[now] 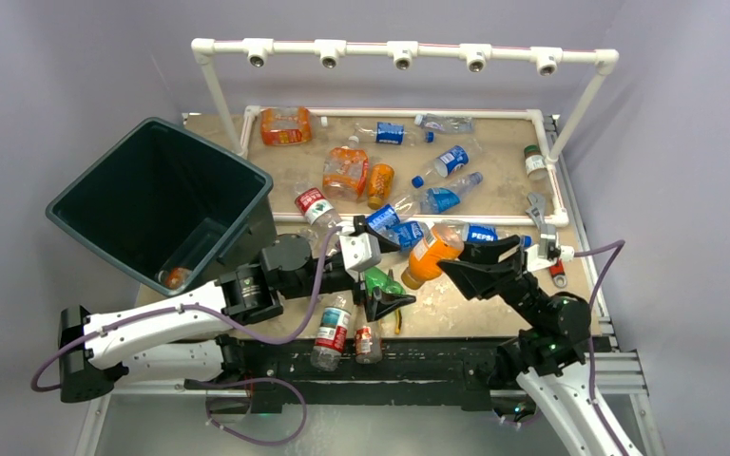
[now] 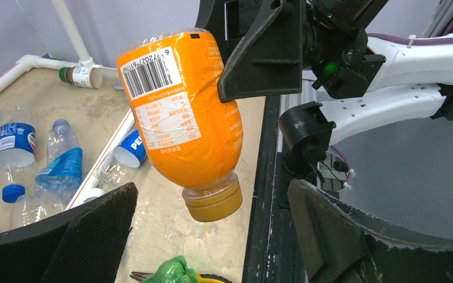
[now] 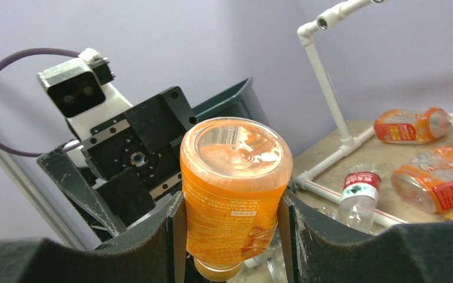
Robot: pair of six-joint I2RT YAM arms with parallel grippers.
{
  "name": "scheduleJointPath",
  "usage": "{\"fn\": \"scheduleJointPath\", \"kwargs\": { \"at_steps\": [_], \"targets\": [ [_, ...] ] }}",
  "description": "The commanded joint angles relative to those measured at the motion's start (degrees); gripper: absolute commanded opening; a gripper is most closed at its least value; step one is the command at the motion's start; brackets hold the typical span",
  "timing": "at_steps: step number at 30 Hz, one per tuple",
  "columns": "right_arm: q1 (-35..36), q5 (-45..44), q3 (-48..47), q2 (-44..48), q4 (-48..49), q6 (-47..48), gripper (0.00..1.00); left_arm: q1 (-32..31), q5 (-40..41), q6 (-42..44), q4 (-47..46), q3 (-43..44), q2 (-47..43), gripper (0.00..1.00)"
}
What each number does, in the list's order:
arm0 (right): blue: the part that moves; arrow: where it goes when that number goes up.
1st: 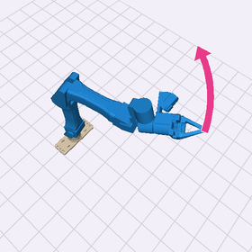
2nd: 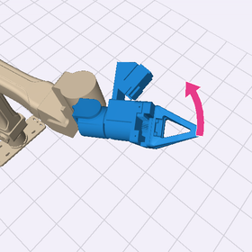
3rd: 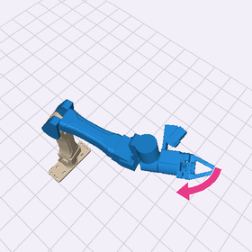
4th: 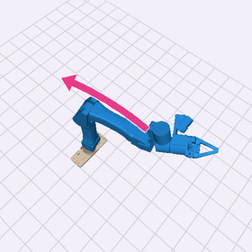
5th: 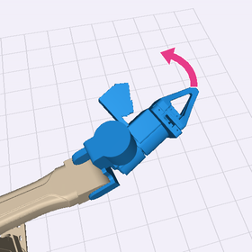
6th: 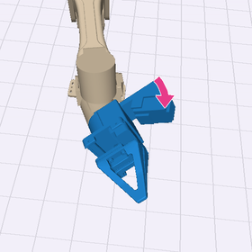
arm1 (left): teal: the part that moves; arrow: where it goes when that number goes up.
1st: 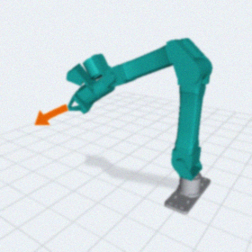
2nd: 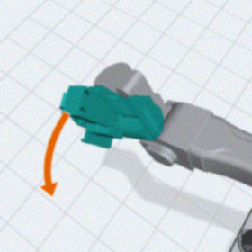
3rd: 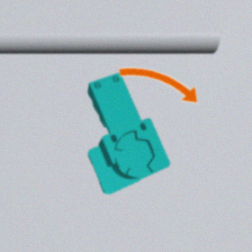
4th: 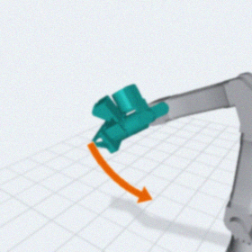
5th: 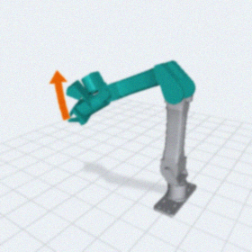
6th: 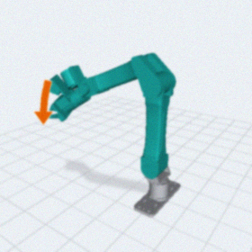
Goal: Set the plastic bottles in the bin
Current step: Pick up the plastic bottle at the center of the board.
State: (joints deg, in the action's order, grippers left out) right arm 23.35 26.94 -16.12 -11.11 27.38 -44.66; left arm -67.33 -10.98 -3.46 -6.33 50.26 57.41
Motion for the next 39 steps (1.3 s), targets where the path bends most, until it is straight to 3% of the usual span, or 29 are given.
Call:
{"fn": "scheduleJointPath", "kwargs": {
  "at_steps": [1, 7, 17, 24, 39],
  "targets": [
    [0.1, 2.6, 1.4, -0.7, 7.9, -3.8, 0.31, -0.3, -1.3, -0.5, -0.6, 2.7, 1.7, 0.98],
    [0.1, 3.7, 1.9, -2.4, 12.4, -6.2, 0.31, -0.3, -2.0, -1.3, -0.6, 3.4, 4.7, 0.93],
    [0.1, 4.2, 2.2, -3.2, 14.5, -7.3, 0.3, -0.3, -1.4, -1.5, -1.1, 3.6, 6.0, 0.72],
    [0.1, 4.1, 3.1, -3.3, 14.5, -7.2, 0.31, -0.3, -1.9, -2.3, -2.8, 2.8, 5.5, 0.79],
    [0.1, 4.2, 3.2, -3.1, 14.3, -7.1, 0.31, -0.3, -3.8, -2.4, -3.5, 2.8, 6.9, 0.39]
  ]
}}
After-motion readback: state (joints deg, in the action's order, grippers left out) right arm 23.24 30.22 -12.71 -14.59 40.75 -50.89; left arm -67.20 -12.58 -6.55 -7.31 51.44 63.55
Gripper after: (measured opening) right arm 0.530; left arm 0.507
